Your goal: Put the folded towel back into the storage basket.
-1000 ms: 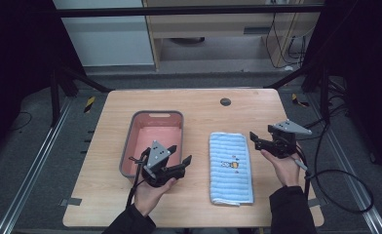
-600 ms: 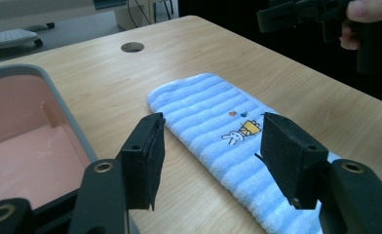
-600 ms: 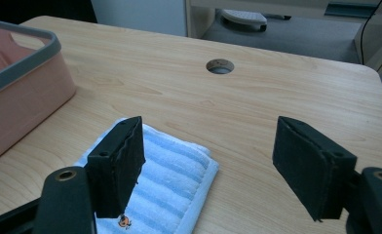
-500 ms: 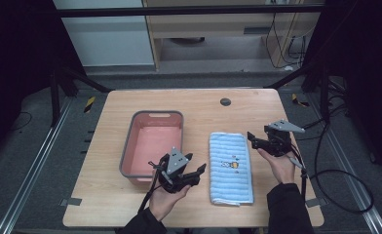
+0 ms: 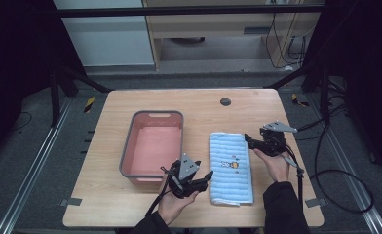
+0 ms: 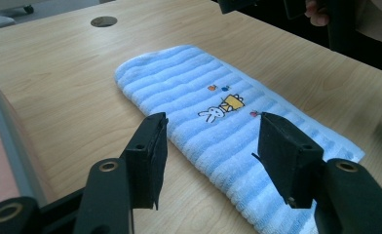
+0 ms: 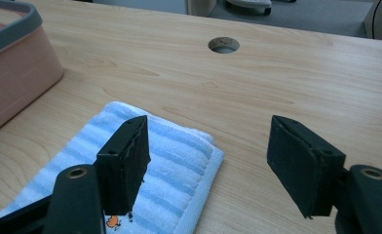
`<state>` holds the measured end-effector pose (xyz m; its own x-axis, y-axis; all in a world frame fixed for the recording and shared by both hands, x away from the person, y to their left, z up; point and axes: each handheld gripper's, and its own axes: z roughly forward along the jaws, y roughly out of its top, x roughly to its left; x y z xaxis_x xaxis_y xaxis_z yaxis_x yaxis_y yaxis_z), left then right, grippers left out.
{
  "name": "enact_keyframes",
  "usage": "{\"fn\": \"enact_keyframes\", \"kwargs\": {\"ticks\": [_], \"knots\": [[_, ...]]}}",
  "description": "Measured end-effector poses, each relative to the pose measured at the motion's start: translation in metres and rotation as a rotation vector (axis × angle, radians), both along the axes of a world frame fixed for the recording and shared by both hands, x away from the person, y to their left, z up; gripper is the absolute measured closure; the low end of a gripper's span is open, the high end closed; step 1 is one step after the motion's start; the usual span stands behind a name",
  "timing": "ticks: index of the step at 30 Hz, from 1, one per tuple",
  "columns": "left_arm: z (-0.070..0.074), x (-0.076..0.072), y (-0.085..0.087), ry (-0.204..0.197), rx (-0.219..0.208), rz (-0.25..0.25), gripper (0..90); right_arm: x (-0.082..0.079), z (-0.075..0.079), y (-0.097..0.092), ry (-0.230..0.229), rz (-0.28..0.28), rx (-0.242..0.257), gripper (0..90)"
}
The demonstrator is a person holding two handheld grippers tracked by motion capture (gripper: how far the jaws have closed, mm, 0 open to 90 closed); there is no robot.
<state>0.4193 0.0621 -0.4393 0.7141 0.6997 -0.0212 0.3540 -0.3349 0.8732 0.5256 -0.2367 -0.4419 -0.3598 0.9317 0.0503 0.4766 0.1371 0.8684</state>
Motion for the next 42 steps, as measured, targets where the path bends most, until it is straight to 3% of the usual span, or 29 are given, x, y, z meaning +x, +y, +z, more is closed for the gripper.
{"fn": "enact_keyframes", "kwargs": {"ticks": [15,28,38,42], "knots": [[-0.028,-0.004,-0.020,0.054,0.045,-0.033,46.8,0.008,-0.020,0.003,0.053,0.001,-0.007,36.0],[-0.054,-0.003,-0.027,0.118,0.069,-0.029,47.7,0.014,-0.036,0.013,0.105,0.031,-0.063,37.7],[-0.064,-0.002,-0.030,0.150,0.086,-0.022,49.2,0.018,-0.049,0.019,0.157,0.049,-0.103,39.3],[-0.065,-0.002,-0.030,0.157,0.089,-0.023,50.3,0.018,-0.054,0.019,0.172,0.059,-0.097,42.1]]}}
